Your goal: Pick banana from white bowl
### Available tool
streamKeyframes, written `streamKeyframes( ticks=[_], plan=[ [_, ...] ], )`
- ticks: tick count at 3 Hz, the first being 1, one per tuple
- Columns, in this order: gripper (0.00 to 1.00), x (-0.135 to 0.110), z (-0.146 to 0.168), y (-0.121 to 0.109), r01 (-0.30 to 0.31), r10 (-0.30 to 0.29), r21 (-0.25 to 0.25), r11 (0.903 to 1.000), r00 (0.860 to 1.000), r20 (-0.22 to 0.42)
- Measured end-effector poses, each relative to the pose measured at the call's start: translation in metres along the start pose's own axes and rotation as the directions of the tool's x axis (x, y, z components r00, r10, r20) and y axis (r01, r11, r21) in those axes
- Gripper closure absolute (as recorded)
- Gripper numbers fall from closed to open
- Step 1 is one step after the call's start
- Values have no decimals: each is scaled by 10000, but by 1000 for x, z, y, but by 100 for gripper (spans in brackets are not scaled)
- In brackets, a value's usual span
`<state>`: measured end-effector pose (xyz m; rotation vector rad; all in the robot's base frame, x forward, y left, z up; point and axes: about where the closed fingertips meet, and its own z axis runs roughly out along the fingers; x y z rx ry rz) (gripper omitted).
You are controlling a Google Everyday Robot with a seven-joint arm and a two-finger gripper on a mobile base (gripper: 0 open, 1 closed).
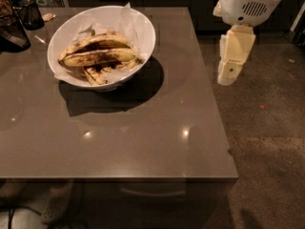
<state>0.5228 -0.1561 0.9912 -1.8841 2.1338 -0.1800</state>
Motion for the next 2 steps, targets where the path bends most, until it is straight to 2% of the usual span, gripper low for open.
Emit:
streamKeyframes(
  ticks=[1, 2],
  plan=[
    [0, -30, -2, -22, 372, -345, -257, 9990, 9948, 955],
    [0, -73, -9, -58, 942, -919, -65, 9955, 9828, 1600]
  ],
)
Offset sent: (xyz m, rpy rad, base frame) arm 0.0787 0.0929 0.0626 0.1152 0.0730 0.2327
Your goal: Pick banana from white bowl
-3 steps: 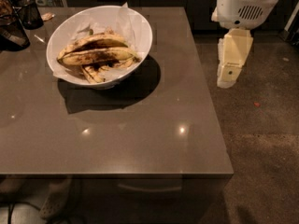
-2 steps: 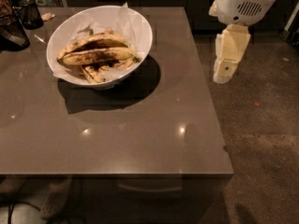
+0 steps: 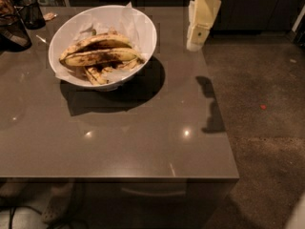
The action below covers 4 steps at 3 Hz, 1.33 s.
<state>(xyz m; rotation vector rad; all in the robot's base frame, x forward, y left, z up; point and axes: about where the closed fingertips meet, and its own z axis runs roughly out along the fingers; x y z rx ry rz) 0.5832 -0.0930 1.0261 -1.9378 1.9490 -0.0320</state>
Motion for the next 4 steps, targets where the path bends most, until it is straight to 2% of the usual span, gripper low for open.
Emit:
streamKeyframes(
  ticks=[1, 2, 3, 4],
  plan=[
    [0, -39, 17, -27, 753, -752, -11, 9972, 9967, 294],
    [0, -50, 19, -35, 769, -788, 261, 9967, 9936, 807],
    [0, -61, 41, -47, 780, -780, 30, 9969, 9949, 633],
    [7, -77, 72, -57, 717, -702, -381, 9967, 9967, 400]
  ],
)
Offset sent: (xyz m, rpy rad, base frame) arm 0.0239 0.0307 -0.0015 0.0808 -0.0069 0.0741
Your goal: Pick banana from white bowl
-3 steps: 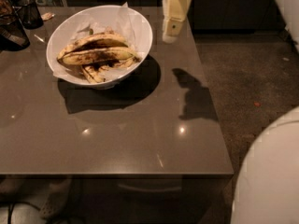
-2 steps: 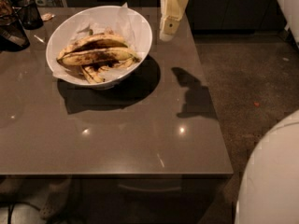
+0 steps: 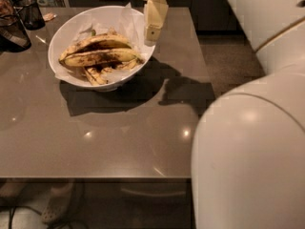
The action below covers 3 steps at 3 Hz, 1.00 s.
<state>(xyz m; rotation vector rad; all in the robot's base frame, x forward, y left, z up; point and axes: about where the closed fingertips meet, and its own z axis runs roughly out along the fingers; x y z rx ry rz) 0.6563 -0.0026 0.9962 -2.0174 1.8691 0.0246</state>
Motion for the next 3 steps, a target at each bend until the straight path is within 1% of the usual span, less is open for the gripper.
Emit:
streamKeyframes(
  ticks=[1, 2, 3],
  plan=[
    [21, -14, 23, -8, -98, 97, -329, 9994, 9999, -49],
    [21, -27, 38, -11, -310, 317, -587, 9978, 9994, 115],
    [27, -41, 47, -10, -1020, 1068, -912, 9906, 9931, 492]
  ],
)
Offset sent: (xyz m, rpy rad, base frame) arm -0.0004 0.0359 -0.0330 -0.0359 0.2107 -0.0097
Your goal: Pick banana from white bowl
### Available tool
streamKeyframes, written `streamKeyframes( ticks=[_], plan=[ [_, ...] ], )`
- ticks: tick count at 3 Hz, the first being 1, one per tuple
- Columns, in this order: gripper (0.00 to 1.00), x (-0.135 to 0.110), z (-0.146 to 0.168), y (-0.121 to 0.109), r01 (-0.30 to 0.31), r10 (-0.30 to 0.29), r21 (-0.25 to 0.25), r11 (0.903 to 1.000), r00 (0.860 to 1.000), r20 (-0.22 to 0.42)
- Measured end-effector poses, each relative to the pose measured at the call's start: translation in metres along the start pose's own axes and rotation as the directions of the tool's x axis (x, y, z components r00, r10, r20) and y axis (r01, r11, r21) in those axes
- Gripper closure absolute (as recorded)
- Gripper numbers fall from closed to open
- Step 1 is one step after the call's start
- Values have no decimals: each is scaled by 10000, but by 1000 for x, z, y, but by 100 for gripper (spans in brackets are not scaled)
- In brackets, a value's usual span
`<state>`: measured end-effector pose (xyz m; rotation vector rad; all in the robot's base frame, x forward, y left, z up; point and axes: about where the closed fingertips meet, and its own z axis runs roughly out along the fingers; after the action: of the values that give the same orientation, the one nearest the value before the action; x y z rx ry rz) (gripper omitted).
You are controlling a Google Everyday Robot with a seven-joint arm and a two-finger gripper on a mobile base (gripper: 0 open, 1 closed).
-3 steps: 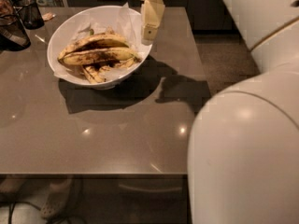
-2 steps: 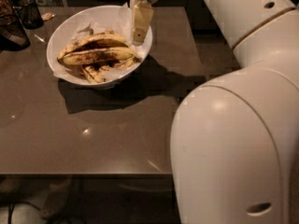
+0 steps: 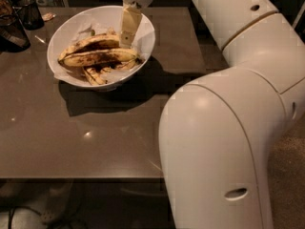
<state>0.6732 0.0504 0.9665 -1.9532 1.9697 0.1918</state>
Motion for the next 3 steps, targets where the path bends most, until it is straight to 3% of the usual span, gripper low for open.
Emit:
streamKeyframes(
  ticks=[1, 3],
  plan=[
    [31, -10, 5, 8, -910, 928, -409, 9950, 9947, 441],
    [31, -8, 1, 28, -2128, 2219, -1086, 9711, 9717, 807]
  ],
)
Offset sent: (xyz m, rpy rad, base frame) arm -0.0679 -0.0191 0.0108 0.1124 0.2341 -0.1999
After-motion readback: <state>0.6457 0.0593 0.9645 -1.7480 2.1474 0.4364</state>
